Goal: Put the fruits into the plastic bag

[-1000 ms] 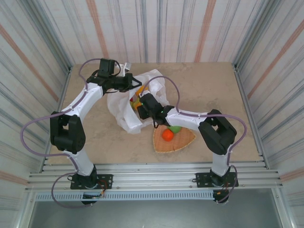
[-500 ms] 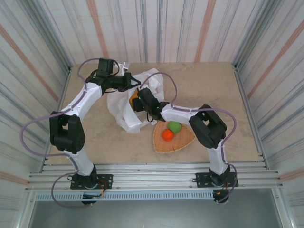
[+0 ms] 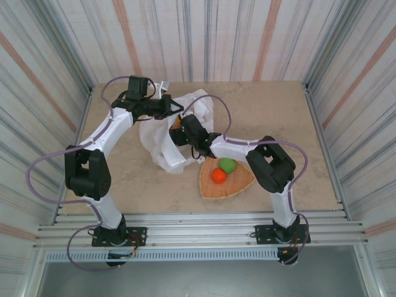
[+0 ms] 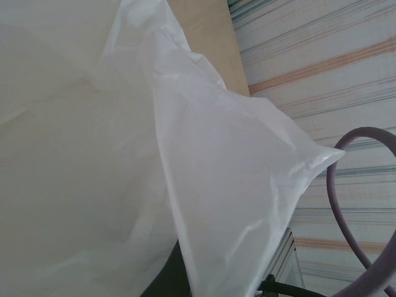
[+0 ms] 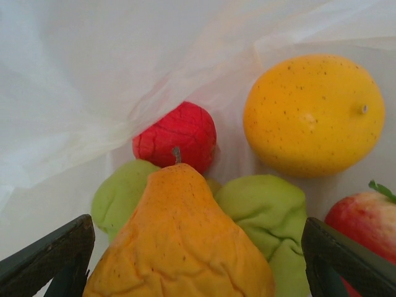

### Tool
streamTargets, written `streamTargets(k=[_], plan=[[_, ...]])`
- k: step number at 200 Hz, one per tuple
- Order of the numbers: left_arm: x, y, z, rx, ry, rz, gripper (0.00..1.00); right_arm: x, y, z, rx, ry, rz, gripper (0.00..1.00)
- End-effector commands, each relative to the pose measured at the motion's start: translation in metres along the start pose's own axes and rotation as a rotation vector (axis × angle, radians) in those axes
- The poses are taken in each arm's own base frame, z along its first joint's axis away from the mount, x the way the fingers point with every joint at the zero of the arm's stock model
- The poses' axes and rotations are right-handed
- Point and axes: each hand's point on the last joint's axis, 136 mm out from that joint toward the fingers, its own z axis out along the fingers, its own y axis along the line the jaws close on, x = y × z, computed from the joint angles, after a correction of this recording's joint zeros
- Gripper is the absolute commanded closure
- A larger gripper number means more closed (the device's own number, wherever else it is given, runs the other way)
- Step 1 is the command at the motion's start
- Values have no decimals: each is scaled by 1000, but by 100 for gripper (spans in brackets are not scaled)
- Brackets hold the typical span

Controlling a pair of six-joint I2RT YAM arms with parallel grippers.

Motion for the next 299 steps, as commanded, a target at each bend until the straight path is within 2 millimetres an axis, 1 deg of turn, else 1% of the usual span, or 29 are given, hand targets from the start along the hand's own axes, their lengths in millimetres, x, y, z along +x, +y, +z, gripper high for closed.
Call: streamTargets(k=[1,38,66,91,111,140,173,202,228,261,277,299], plan=[[2,-5,-3,18,8,-6,100,-18,3,-18,-22,-44,-7,12],[3,-4,-1,18,12,-9,100,-15,0,-27,-12,-34,-30,12],[3,-3,-1,18,12,-10,100,-9,-2,-32,-13,-12,-44,12],[3,-3,-1,16,12,-10,100,-5,0,-39,-25,7,-61,12],[3,-3,-1,17,12,-10,100,0,5,-48,-46,29,-96,12],[3,-2,-2,15,10,-11,100,12,9,-66,-67,77,-131,14],[2,-2,-3,14,7,-10,100,34,13,-86,-103,145,-155,18],[1,-1,-4,13,4,-12,100,50,15,-110,-157,185,-202,20],[1,0,-4,12,4,-13,100,52,15,-130,-208,183,-245,21],[1,1,-3,9,5,-15,100,47,17,-152,-274,175,-288,22],[1,1,-3,9,6,-16,100,50,18,-162,-317,203,-306,23],[1,2,-2,7,5,-16,100,53,20,-180,-365,232,-338,23]])
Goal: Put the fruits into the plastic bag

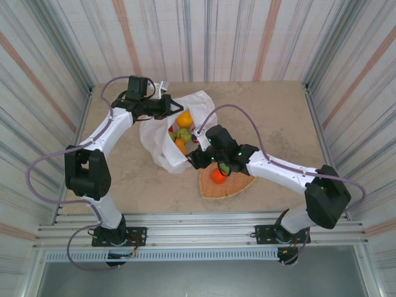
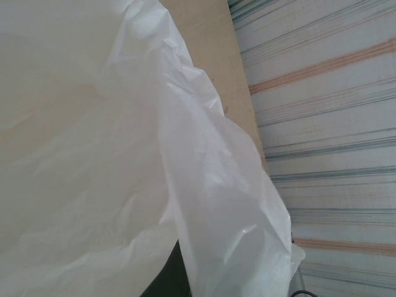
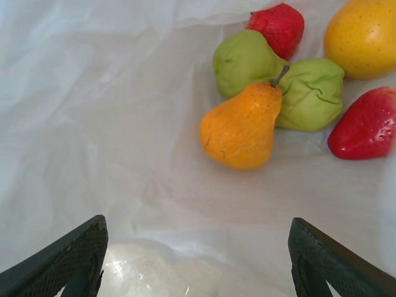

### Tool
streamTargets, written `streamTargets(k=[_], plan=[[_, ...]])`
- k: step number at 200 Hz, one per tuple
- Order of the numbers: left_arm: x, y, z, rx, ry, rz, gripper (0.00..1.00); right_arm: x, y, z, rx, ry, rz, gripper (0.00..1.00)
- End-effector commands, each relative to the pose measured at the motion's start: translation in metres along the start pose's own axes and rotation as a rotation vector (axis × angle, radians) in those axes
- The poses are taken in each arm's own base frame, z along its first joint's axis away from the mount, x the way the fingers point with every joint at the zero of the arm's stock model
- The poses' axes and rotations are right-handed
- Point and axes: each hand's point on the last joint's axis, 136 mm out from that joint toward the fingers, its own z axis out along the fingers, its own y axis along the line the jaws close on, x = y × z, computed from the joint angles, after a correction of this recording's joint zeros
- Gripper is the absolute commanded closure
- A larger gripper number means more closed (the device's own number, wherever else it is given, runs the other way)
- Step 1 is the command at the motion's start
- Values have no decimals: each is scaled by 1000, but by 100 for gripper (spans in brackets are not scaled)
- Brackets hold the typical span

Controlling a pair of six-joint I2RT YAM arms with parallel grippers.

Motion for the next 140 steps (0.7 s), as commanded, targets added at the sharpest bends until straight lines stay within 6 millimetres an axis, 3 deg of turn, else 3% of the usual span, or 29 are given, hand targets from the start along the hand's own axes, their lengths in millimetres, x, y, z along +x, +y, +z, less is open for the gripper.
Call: streamTargets(k=[1,67,106,140], plan=[[1,1,-2,9,7,-14,100,16,12,-19,-82,70,-63,23],[1,1,-2,7,5,-14,100,50,17,-69,-101,176,-27,22],[1,2,-2,5,5,-15,100,69,-23,-85,131,138,96,18],[2,3,-1,4,8,-20,100,82,-62,-88,343,108,282,12]])
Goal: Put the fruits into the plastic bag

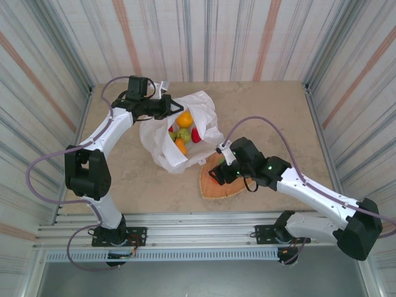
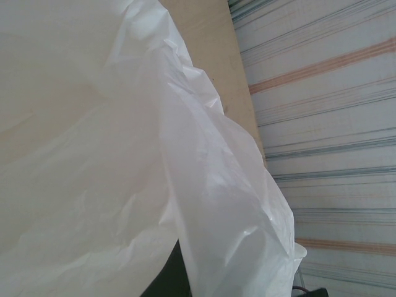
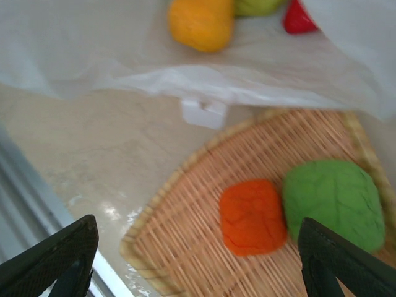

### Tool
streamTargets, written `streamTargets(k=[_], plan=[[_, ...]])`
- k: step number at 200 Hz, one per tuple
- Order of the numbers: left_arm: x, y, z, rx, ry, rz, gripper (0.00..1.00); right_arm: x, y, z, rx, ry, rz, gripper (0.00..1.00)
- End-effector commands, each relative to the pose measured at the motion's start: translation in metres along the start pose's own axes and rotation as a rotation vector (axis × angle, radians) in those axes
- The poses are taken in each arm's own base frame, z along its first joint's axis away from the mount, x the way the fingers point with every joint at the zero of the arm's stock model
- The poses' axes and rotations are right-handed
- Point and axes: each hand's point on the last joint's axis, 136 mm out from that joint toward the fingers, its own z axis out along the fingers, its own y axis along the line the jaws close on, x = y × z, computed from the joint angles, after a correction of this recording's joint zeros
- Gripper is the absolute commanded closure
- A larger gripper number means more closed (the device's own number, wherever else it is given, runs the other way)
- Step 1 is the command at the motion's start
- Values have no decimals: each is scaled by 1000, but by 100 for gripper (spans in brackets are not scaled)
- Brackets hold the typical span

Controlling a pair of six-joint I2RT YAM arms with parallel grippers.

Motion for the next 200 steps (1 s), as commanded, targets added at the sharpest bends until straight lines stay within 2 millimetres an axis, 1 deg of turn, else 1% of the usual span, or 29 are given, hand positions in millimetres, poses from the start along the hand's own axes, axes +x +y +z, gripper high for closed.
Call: streamTargets(k=[1,14,28,62,83,124,200], plan=[[2,3,0,4,9,-20,100,7,-40,0,206,-16,191,12],[2,4,0,3,9,-20,100,11,-58,3,290,-10,296,11],[2,3,-1,5,8,-20,100,15,-66,9,310,-1,403,9],[2,3,0,5,10,-22,100,13,-66,28,295,-7,562,8],[2,4,0,5,9,-21,100,19,-67,38,316,13,641,8],[2,3,0,7,10,-22,100,29,-77,47,383,30,703,7],[2,3,0,9,12,-24,100,25,-78,70,389,37,724,9]])
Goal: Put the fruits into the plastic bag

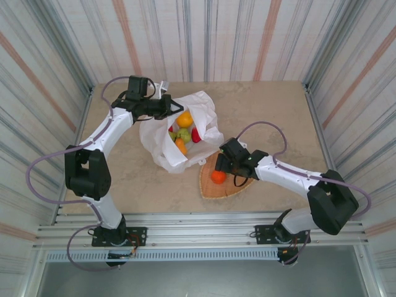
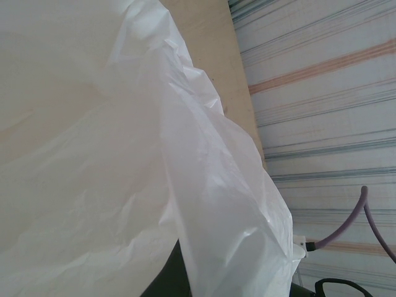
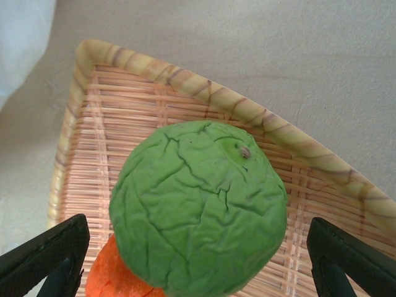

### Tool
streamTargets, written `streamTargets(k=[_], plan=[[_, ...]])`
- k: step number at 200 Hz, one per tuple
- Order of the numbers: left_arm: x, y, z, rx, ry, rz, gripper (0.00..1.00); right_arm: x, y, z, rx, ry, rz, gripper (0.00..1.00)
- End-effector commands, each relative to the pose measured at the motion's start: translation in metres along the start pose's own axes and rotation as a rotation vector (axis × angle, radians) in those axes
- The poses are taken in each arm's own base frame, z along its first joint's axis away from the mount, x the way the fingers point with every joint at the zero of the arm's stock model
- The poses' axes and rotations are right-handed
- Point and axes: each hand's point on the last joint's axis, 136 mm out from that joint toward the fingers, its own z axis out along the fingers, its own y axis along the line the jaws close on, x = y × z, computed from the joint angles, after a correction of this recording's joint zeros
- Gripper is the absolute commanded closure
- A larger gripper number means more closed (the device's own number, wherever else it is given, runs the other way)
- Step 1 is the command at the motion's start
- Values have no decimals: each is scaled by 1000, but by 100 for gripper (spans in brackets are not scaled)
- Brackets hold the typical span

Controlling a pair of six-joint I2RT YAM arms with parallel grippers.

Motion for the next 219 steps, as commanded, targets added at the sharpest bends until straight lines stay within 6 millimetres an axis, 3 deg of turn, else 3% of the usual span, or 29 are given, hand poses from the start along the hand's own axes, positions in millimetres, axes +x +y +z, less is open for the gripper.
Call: streamTargets(k=[1,50,136,181,219], plan=[[2,3,0,9,12,-17,100,-13,9,2,-9,-41,48,9],[2,4,0,8,13,-18,100,-15,17,14,-25,-43,72,14],[3,4,1,9,15,-21,100,-22,7,20,7,-58,73,29],[3,5,1,9,15,-20,100,-33,-5,-3,5,-110,69,31],[3,6,2,8,17,-23,100,-58,-26,-48,0,-254,83,34]])
